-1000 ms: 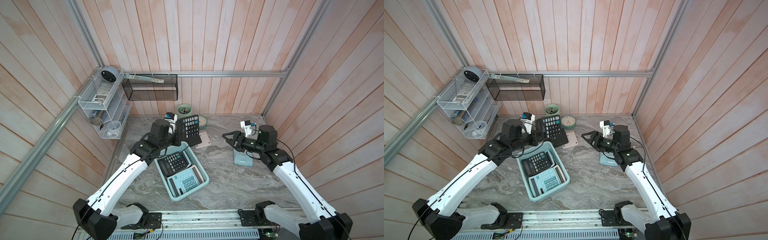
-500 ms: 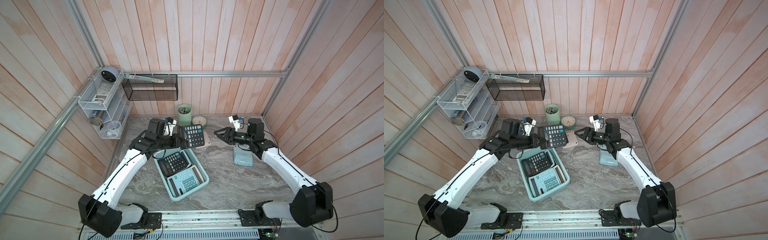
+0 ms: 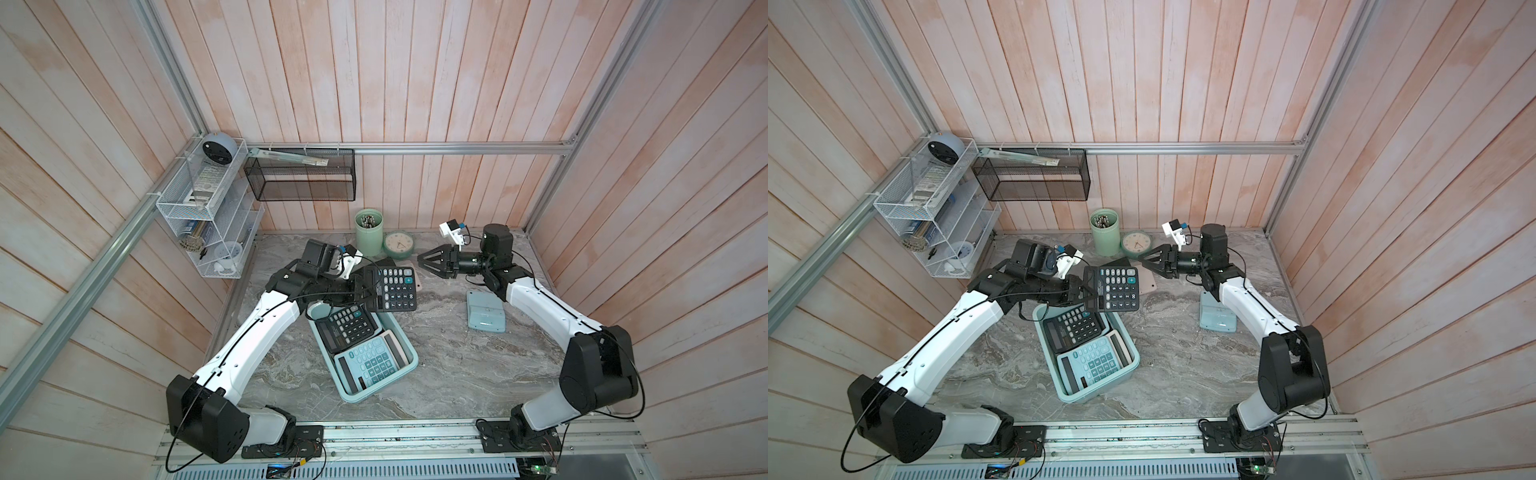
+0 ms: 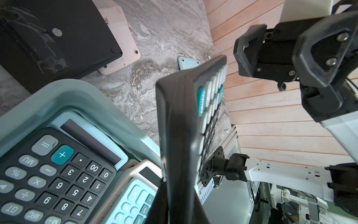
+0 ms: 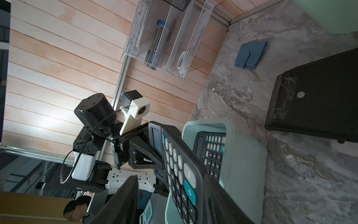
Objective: Put the calculator in the storage box
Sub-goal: Adjust the calculator.
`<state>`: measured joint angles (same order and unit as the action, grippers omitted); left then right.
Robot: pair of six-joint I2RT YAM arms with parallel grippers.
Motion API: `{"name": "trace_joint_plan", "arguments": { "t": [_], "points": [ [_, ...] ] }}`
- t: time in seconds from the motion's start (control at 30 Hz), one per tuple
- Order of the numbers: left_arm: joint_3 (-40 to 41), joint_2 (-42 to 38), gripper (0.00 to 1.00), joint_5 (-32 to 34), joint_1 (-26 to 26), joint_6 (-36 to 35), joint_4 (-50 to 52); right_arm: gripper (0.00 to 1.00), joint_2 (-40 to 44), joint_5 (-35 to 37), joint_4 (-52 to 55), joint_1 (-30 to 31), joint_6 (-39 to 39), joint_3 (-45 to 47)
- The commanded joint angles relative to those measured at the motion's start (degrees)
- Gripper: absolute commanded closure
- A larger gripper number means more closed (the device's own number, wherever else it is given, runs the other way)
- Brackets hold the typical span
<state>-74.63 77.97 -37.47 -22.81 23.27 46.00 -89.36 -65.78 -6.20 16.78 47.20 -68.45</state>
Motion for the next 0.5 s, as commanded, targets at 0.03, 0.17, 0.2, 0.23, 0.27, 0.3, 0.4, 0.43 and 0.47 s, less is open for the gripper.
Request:
{"name": "trace_joint_plan", "arguments": {
  "t": [0.03, 0.17, 0.2, 0.23, 0.27, 0.3, 0.4, 0.43, 0.47],
  "points": [
    [-1.72, -0.28, 1.0, -2.01, 0.31, -2.13, 0.5, 0.4, -1.0, 4.43, 18.83, 0.23, -15.93, -4.84],
    [-1.49, -0.28, 1.0, -2.82, 0.31, -2.01, 0.11, 0.39, -2.83, 4.53, 23.57, 0.69, -19.87, -5.94],
    [-1.53, -0.19, 1.0, -3.25, 0.31, -2.0, -0.02, 0.39, -3.07, 3.2, 22.99, 1.08, -19.82, -5.85],
    [-1.49, -0.06, 1.0, -3.7, 0.31, -2.0, -0.33, 0.39, -3.29, 1.68, 21.75, 1.56, -19.21, -5.7],
    [-1.43, 0.06, 1.0, -4.21, 0.31, -1.99, -0.58, 0.39, -3.41, -0.23, 19.67, 2.16, -18.07, -5.29],
    [-1.29, 0.15, 1.0, -4.62, 0.32, -1.85, -0.88, 0.4, -3.56, -2.36, 17.33, 2.84, -16.55, -4.77],
    [-0.9, 0.4, 1.0, -5.93, 0.31, -1.26, -1.66, 0.47, -3.98, -7.22, 6.64, 3.56, -8.13, -2.66],
    [-0.75, 0.42, 1.0, -6.28, 0.31, -1.12, -1.71, 0.51, -4.11, -8.23, 2.07, 3.6, -4.42, -1.45],
    [-0.57, 0.36, 1.0, -6.6, 0.31, -0.93, -1.89, 0.56, -4.3, -9.26, -3.88, 3.59, 0.09, -0.27]
  ]
}}
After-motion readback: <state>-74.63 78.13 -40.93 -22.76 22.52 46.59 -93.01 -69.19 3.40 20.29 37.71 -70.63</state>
